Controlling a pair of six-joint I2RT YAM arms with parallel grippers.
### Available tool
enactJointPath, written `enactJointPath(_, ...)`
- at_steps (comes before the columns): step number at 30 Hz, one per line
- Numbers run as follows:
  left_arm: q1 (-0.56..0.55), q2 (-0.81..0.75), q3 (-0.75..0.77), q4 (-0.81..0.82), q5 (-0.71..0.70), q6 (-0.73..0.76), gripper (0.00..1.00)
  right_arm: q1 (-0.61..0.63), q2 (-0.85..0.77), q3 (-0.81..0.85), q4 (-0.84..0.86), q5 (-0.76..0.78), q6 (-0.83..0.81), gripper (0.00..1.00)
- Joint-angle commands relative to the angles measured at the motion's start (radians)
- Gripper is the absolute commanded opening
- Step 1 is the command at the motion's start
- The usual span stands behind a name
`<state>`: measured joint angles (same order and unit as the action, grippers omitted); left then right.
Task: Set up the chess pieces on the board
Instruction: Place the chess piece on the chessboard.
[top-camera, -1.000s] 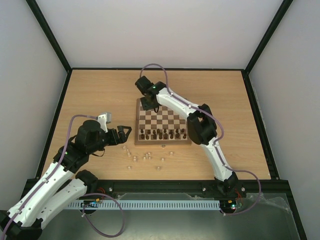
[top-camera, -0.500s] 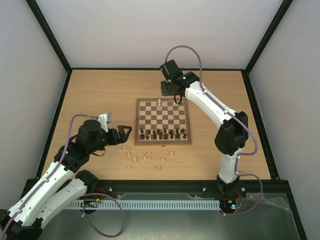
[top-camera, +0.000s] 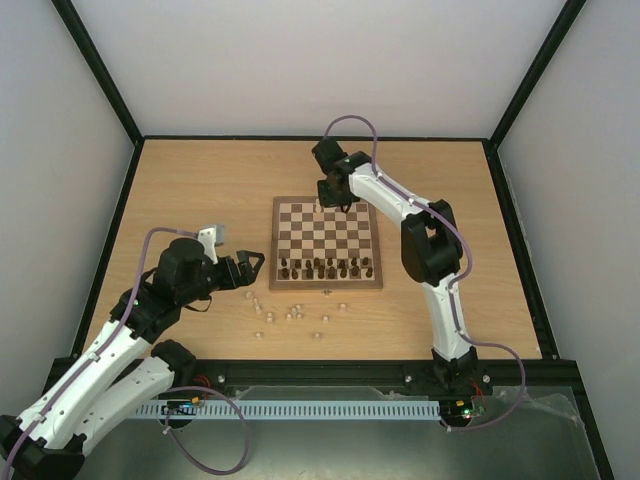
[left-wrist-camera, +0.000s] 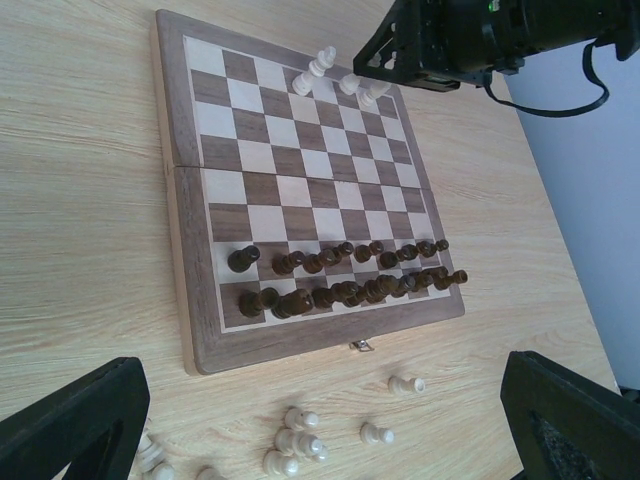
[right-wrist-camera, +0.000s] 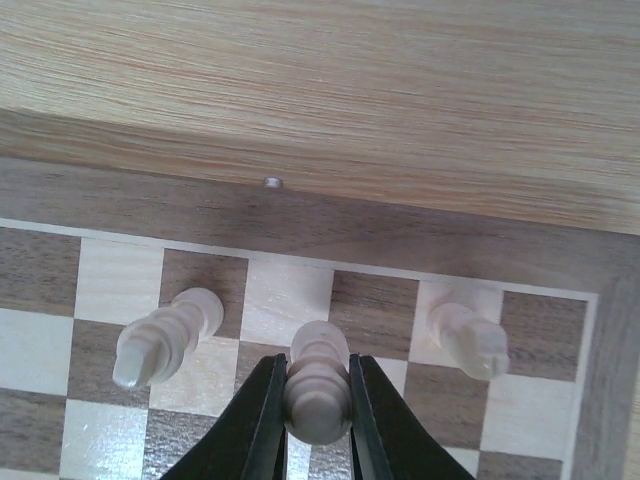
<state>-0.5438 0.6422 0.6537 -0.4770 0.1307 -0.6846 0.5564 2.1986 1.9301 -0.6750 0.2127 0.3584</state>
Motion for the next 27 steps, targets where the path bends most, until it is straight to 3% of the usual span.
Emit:
enactJointPath(1, 0.005, 0.004, 0.003, 0.021, -0.002, 0.001, 1.0, 0.002, 0.033, 0.052, -0.028, -0.03, -0.01, 0.04)
enactJointPath(18, 0.006, 0.006, 0.003, 0.021, -0.002, 0.003, 1.0, 0.002, 0.1, 0.097, -0.031, -0.059, -0.014, 0.05)
enactJointPath(27, 0.005, 0.009, 0.009, 0.022, 0.0, 0.003, 0.99, 0.001, 0.108, 0.099, -0.042, -0.062, -0.018, 0.15)
